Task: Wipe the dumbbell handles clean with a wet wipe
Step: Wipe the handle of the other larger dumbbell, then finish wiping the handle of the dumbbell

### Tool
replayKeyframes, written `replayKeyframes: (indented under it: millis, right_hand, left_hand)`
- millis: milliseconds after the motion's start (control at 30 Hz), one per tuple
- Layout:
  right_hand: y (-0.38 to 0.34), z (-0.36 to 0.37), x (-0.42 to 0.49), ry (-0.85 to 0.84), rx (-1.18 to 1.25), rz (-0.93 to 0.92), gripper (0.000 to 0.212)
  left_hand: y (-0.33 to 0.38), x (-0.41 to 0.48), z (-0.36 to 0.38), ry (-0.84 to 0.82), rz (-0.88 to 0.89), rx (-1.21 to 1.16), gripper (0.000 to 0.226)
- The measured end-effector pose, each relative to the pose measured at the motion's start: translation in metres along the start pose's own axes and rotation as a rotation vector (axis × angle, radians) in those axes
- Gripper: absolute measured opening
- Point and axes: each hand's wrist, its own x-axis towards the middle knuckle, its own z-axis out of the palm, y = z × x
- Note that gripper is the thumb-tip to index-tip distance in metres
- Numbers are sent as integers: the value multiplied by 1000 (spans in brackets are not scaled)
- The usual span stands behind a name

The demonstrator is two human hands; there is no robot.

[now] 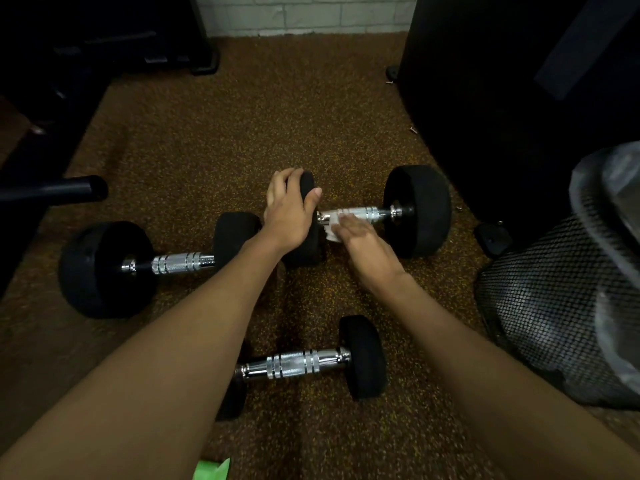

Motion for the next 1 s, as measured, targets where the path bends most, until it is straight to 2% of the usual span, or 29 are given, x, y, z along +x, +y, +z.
replayKeyframes:
  millis: [100,167,300,333,400,467,567,700,833,933,1000]
  right_hand:
    - [2,-11,-15,-34,-50,51,39]
    - [4,-25,-28,-46,-23,108,42]
    - [12,-56,-45,55,101,204,46]
    - [14,-66,-51,102,142,219,45]
    - [15,-88,-58,215,222,243,39]
    - [17,-118,-71,315,272,278,32]
    - [18,-160,-92,446,273,297,29]
    - [34,-211,-129,613,243,352,33]
    - [65,-236,-163,710,251,472,38]
    - [90,-242,-185,711,250,556,33]
    - [107,-241,-197,689,241,613,33]
  left_hand:
    - [6,0,-8,-100,-66,75,57]
    - [16,-7,-15,-108,-69,147,57]
    - [44,-27,-21,12,189,176,49]
    - [57,-32,-20,-13,219,134,45]
    - [84,-38,-19,-101,165,34,39]
    - [115,-45,-18,-235,29,-140,41]
    - [154,-55,-23,-518,-182,-542,49]
    - [207,-62,-20,-672,-148,-772,55]
    - [259,-73,-10,-669,-36,-838,33]
    - [290,-80,9,-594,35,-820,15]
    - [306,-83,25,-545,83,-745,11]
